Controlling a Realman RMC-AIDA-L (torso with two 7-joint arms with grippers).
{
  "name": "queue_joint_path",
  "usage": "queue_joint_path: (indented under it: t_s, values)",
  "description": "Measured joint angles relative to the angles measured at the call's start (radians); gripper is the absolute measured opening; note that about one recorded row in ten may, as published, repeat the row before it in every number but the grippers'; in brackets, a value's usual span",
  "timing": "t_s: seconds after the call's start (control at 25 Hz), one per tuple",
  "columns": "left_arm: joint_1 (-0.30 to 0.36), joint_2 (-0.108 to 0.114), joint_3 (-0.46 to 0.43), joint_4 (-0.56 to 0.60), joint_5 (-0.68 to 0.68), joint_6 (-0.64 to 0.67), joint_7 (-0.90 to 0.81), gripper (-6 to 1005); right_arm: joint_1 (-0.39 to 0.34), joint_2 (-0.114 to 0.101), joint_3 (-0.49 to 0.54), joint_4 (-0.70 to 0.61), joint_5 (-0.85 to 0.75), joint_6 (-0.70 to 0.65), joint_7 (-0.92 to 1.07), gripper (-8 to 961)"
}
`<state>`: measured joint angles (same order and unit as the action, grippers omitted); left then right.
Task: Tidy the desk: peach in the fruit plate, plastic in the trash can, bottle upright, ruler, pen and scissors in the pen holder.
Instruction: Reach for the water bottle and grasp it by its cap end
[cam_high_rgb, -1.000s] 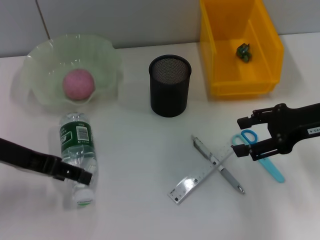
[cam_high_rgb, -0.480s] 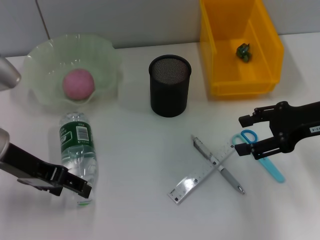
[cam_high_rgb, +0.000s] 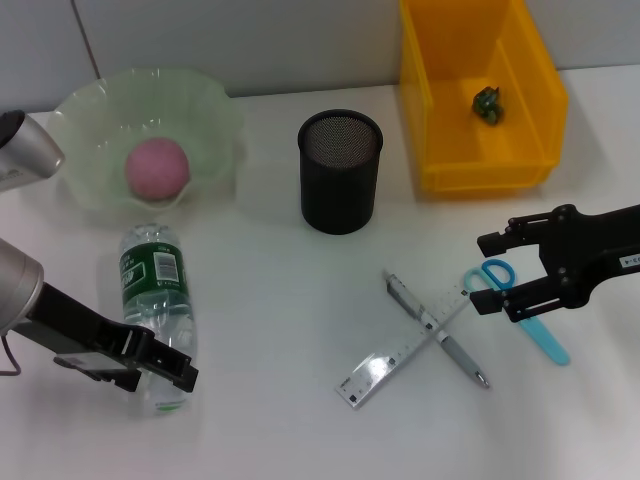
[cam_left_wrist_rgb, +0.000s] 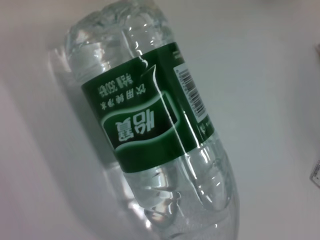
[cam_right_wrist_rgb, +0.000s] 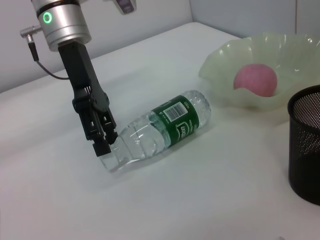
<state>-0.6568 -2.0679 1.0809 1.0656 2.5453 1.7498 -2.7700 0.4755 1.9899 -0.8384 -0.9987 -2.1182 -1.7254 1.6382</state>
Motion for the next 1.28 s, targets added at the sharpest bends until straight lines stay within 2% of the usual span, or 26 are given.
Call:
queue_joint_path:
  t_s: [0.04, 0.52, 1.28]
  values:
    - [-0.019, 0.001, 0.002, -0.036, 0.004, -0.014, -0.012, 788, 0.000, 0.000, 0.000, 0.000, 0.000, 0.000, 0.000, 827]
    - [-0.028, 0.005, 0.001, -0.089, 0.005, -0.060, -0.019, 786, 0.000, -0.001, -0.003, 0.000, 0.000, -0.001, 0.000, 826]
    - [-0.042, 0.002, 0.009, -0.093, 0.074, -0.076, -0.015, 784, 0.008, 0.001, 0.004, -0.007, 0.000, -0.017, 0.008, 827]
